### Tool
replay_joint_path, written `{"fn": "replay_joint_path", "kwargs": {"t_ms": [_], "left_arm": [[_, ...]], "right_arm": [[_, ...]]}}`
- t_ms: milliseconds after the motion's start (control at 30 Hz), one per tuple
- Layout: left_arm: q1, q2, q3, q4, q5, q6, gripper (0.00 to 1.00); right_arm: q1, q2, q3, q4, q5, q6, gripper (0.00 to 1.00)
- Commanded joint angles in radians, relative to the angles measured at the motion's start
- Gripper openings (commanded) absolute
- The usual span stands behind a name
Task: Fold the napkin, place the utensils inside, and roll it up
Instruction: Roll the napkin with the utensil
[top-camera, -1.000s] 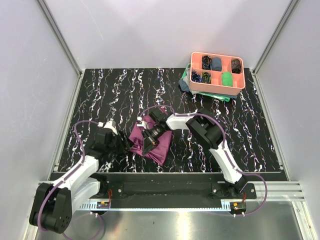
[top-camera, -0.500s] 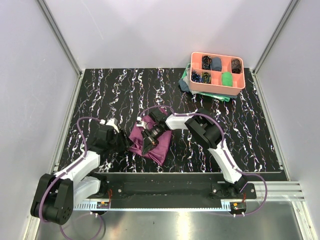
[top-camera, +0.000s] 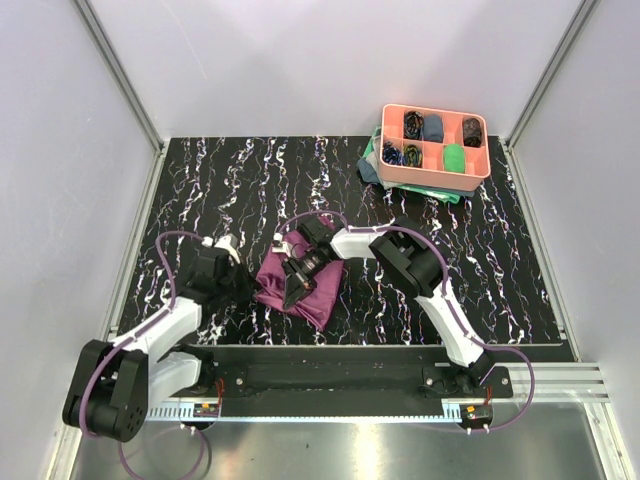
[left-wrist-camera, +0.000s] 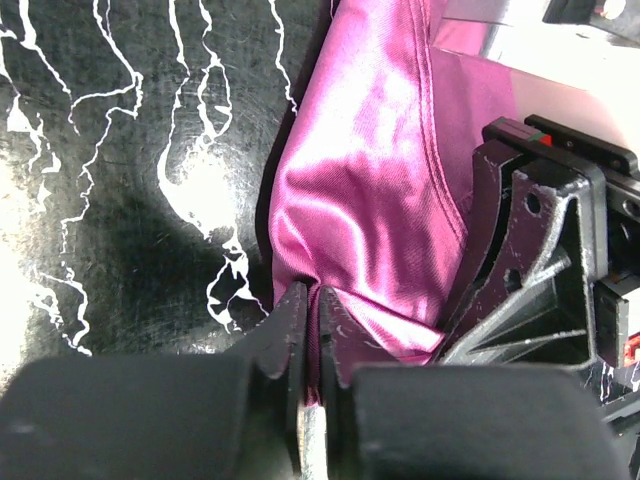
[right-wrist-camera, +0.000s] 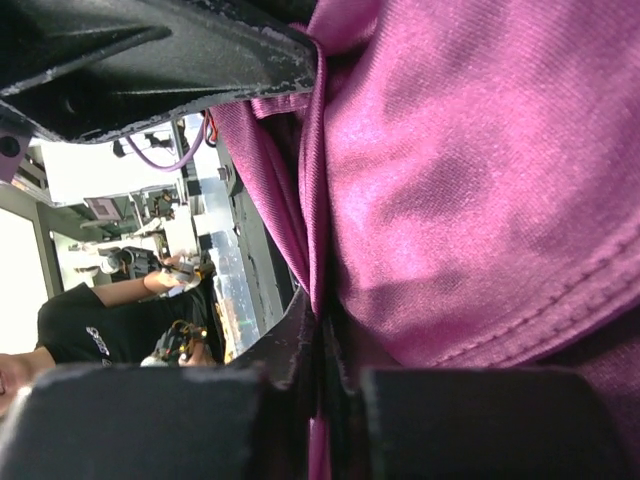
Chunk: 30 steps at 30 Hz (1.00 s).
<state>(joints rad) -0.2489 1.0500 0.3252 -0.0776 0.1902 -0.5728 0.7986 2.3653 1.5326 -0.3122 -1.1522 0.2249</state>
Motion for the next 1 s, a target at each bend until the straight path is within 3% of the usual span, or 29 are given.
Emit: {"fn": "replay_joint_path", "kwargs": {"t_ms": [0,133,167,267,600,800,967], "left_arm": [[0.003,0.042,0.041,-0.031,-0.006,0.011,0.00],[0.003,0.079,0.069,-0.073,0.012,0.005,0.00],[0.003,0.090,0.080,-0.082,0.021,0.002,0.00],[0.003,0.105,0.113,-0.126,0.023,0.001,0.00],[0.003,0.123,0.195,-0.215,0.046,0.021,0.00],[0.003,0.123,0.192,-0.215,0.054,0.019,0.00],[0.003,0.117,0.190,-0.214,0.051,0.021,0.00]], "right_arm": [[-0.010,-0.093,0.008,-0.019,0.054,-0.004,0.14],[-0.012,-0.236,-0.038,-0.025,0.143,-0.036,0.41],[-0.012,-0.264,-0.069,-0.024,0.172,-0.060,0.53],[-0.009,-0.397,-0.167,-0.019,0.305,-0.139,0.67],[0.105,-0.741,-0.514,0.200,0.806,-0.260,0.77],[0.223,-0.759,-0.549,0.266,1.020,-0.340,0.83],[0.255,-0.756,-0.574,0.346,1.042,-0.389,0.97]]}}
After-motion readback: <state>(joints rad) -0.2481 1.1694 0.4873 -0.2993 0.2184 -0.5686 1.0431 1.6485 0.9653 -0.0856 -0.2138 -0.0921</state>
